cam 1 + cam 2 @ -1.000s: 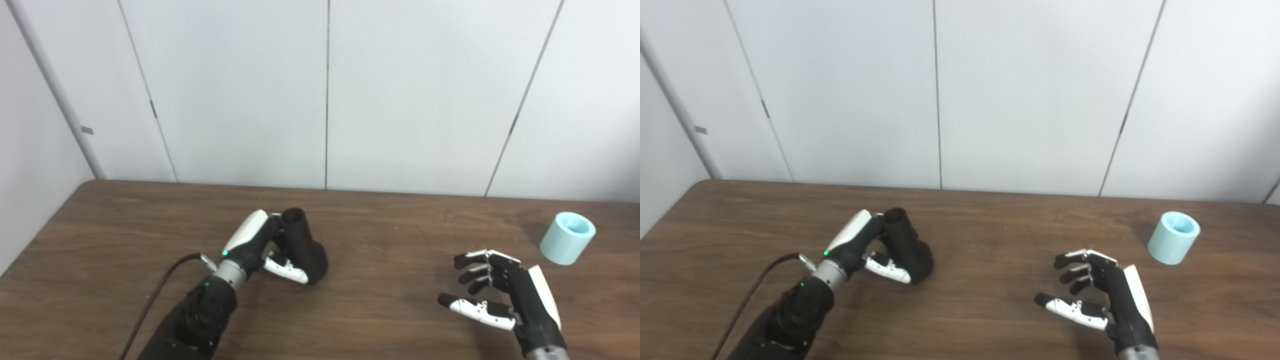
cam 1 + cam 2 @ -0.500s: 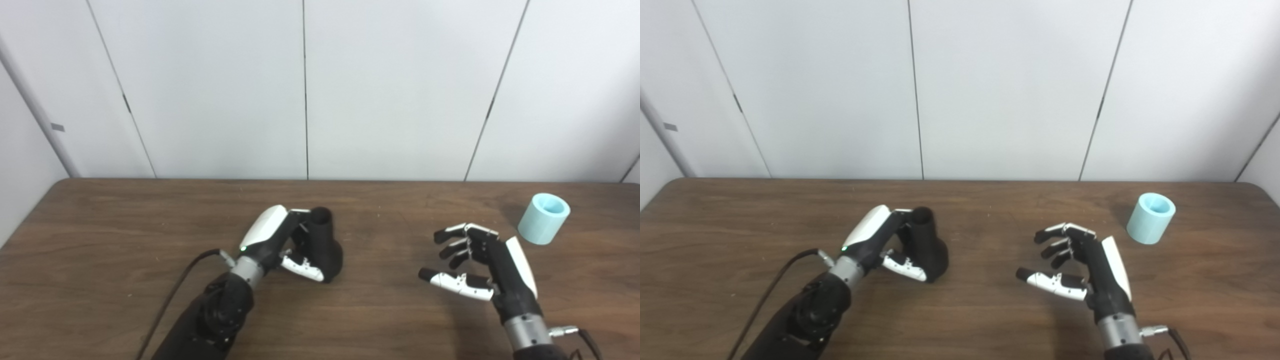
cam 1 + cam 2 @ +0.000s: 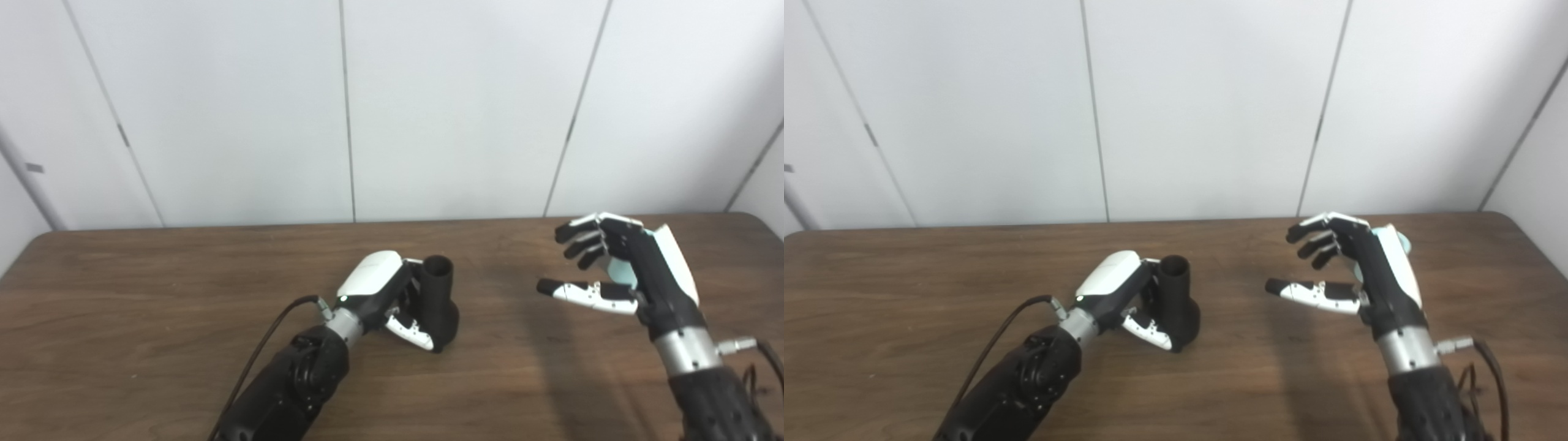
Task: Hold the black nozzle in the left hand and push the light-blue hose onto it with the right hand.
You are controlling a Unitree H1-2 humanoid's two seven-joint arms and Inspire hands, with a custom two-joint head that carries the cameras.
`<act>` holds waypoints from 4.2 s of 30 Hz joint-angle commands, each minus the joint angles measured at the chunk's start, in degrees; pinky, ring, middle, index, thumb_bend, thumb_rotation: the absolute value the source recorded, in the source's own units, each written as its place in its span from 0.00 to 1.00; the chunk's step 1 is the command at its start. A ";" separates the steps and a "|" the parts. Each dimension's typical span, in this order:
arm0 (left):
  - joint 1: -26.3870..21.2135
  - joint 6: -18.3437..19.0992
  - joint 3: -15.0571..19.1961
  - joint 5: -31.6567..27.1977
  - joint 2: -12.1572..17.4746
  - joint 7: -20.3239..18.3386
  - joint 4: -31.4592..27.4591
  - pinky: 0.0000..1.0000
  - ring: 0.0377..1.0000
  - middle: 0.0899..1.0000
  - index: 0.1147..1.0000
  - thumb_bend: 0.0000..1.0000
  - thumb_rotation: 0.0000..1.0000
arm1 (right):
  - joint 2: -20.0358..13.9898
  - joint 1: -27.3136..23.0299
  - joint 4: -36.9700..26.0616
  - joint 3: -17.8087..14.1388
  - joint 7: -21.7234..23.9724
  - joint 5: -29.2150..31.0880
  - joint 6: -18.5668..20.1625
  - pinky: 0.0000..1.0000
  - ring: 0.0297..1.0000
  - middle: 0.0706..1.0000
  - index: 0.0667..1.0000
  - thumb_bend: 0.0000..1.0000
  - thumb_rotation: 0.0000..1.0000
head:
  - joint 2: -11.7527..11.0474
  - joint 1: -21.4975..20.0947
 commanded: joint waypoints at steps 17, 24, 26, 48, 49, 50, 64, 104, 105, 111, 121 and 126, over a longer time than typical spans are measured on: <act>5.38 -4.91 -1.60 0.49 7.08 -3.02 6.26 0.49 0.49 0.44 0.41 0.53 0.00 | -20.16 -28.62 15.56 7.61 32.78 -27.77 15.12 0.77 0.92 0.99 0.92 0.91 0.20 | -8.73 -20.41; 4.79 -7.71 -1.88 -0.40 8.09 -3.27 9.34 0.48 0.48 0.41 0.43 0.52 0.00 | -20.36 -32.28 29.07 9.56 27.78 -31.53 15.07 0.83 0.94 1.00 0.93 0.90 0.21 | -9.33 -21.54; 4.75 -7.88 -1.90 -0.35 8.28 -3.24 9.71 0.47 0.48 0.41 0.44 0.52 0.00 | -20.09 -32.71 30.70 9.50 29.06 -32.28 15.10 0.85 0.95 1.00 0.93 0.90 0.22 | -9.29 -21.48; 5.21 -9.12 -1.73 -0.92 8.50 -2.75 10.08 0.46 0.48 0.40 0.44 0.52 0.00 | -18.19 -34.15 41.25 9.32 37.59 -35.00 15.11 0.76 0.88 0.92 0.88 0.87 0.20 | -8.70 -20.81; 5.18 -9.03 -1.73 -0.96 8.47 -2.87 9.98 0.46 0.48 0.40 0.44 0.52 0.00 | -18.25 -34.00 41.52 9.79 37.08 -34.75 15.11 0.77 0.88 0.90 0.87 0.87 0.19 | -8.70 -20.81; 5.17 -8.96 -1.74 -0.99 8.45 -2.95 9.90 0.46 0.48 0.40 0.44 0.52 0.00 | -18.32 -33.90 41.66 10.12 36.72 -34.56 15.11 0.81 0.87 0.88 0.85 0.87 0.18 | -8.70 -20.81; 5.38 -7.60 -1.73 -1.54 7.59 -3.62 8.88 0.47 0.48 0.42 0.43 0.53 0.00 | -18.17 -32.10 45.40 13.74 25.98 -26.77 13.53 0.65 0.72 0.73 0.74 0.81 0.08 | -7.67 -19.01; 5.74 -5.67 -2.62 -0.27 6.19 -3.45 6.94 0.51 0.52 0.43 0.42 0.53 0.00 | -15.65 -28.95 31.89 14.50 11.24 -16.26 6.44 0.38 0.41 0.44 0.44 0.53 0.00 | -4.80 -10.19; 5.70 -5.18 -2.84 -0.04 5.89 -3.52 6.78 0.51 0.52 0.43 0.42 0.53 0.00 | -14.89 -29.18 29.94 14.32 11.83 -15.16 6.63 0.38 0.41 0.44 0.44 0.53 0.00 | -4.46 -7.92; 5.37 -1.53 -4.06 1.51 4.00 -4.04 5.09 0.53 0.51 0.42 0.43 0.53 0.00 | -11.53 -31.37 17.97 16.70 16.04 -14.47 8.56 0.34 0.38 0.43 0.46 0.53 0.00 | -3.47 0.23; 4.55 1.29 -5.26 3.61 3.00 -3.76 4.46 0.43 0.45 0.41 0.43 0.53 0.00 | -9.89 -35.48 14.23 19.22 20.38 -14.75 6.95 0.33 0.38 0.42 0.47 0.53 0.00 | -2.03 8.72; 4.03 3.18 -5.75 4.91 2.98 -4.73 4.48 0.44 0.48 0.43 0.42 0.53 0.00 | -8.78 -35.55 13.81 19.03 21.12 -12.68 6.41 0.36 0.41 0.45 0.46 0.52 0.00 | -1.49 9.70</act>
